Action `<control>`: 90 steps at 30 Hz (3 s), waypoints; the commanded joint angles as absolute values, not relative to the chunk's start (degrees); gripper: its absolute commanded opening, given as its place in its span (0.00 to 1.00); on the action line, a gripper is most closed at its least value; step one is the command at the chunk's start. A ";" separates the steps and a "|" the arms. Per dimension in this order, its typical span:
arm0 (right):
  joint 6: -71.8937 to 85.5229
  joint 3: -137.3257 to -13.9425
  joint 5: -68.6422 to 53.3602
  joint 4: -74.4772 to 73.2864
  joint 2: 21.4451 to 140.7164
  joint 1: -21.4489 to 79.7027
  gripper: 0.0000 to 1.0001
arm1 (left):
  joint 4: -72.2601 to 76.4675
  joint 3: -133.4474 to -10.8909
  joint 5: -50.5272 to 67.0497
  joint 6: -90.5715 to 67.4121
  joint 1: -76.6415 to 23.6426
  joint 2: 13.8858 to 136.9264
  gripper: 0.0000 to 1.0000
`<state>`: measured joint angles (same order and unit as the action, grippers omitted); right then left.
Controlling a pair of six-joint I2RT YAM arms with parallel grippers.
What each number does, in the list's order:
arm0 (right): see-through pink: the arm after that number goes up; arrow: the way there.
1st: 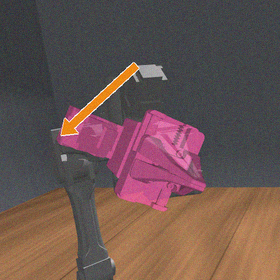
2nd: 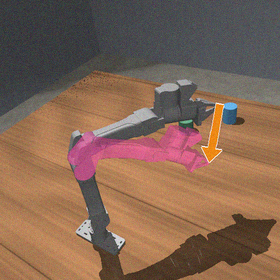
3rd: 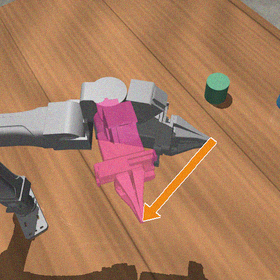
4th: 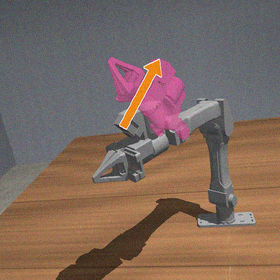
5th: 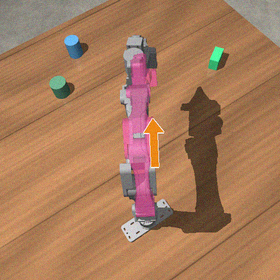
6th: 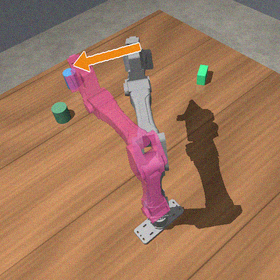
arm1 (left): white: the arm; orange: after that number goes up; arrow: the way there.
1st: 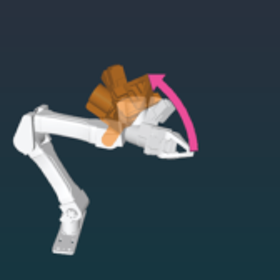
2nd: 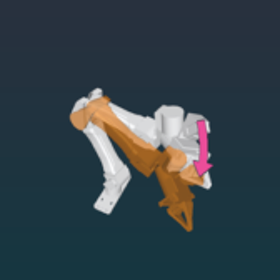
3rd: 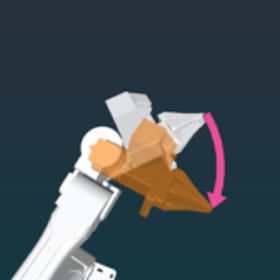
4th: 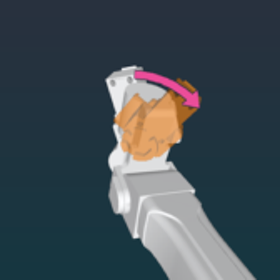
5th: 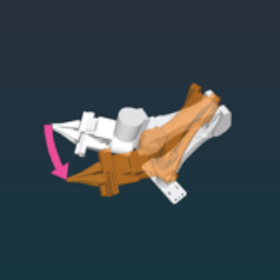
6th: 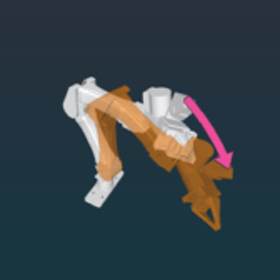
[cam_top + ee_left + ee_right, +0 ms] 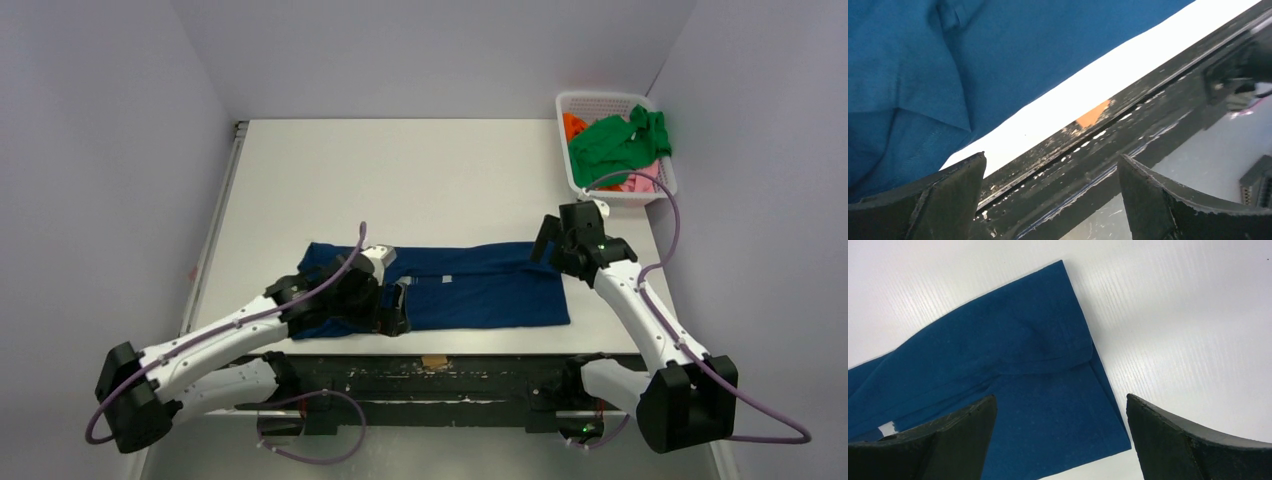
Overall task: Fold and stack the t-shirts
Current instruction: Fold the other side of the tshirt into a rectangle, then rotate the tshirt 90 degrees
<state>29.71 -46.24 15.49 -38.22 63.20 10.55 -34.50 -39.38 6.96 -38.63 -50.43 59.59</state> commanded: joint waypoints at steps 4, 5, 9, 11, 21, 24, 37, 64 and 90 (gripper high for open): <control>29.01 -45.79 15.98 -36.74 61.27 10.46 0.98 | -35.88 -44.38 -11.95 -36.65 -49.07 50.53 1.00; 29.02 -45.75 15.97 -36.67 61.27 10.46 0.97 | -35.37 -44.42 -14.18 -36.71 -47.11 52.04 1.00; 28.85 -45.72 15.52 -36.36 61.28 10.42 0.98 | -29.85 -45.50 -11.95 -36.34 -36.78 63.51 1.00; 28.80 -45.92 15.70 -36.69 61.15 10.43 0.97 | -29.67 -48.23 -10.77 -35.47 -35.45 69.99 1.00; 29.04 -45.46 16.49 -37.13 59.33 10.45 0.97 | -27.94 -46.92 2.25 -34.11 -37.70 78.21 1.00; 29.18 -45.27 16.36 -36.93 59.00 10.39 0.97 | -28.86 -46.07 5.76 -33.69 -42.95 74.97 1.00; 28.82 -45.09 15.87 -36.41 57.52 10.39 0.97 | -27.28 -47.32 17.23 -35.48 -53.26 65.95 1.00; 32.67 -41.12 0.86 -18.42 82.09 28.64 0.95 | -27.79 -72.07 10.92 -55.23 -19.10 107.47 1.00; 32.25 -59.75 -16.44 -27.51 98.01 66.09 0.91 | -19.26 -140.98 22.12 -67.73 -25.03 158.56 1.00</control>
<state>30.33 -63.79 -13.43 -20.73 102.10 65.36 -21.23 -141.51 27.90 -68.10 -24.99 156.99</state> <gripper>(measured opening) 0.913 0.999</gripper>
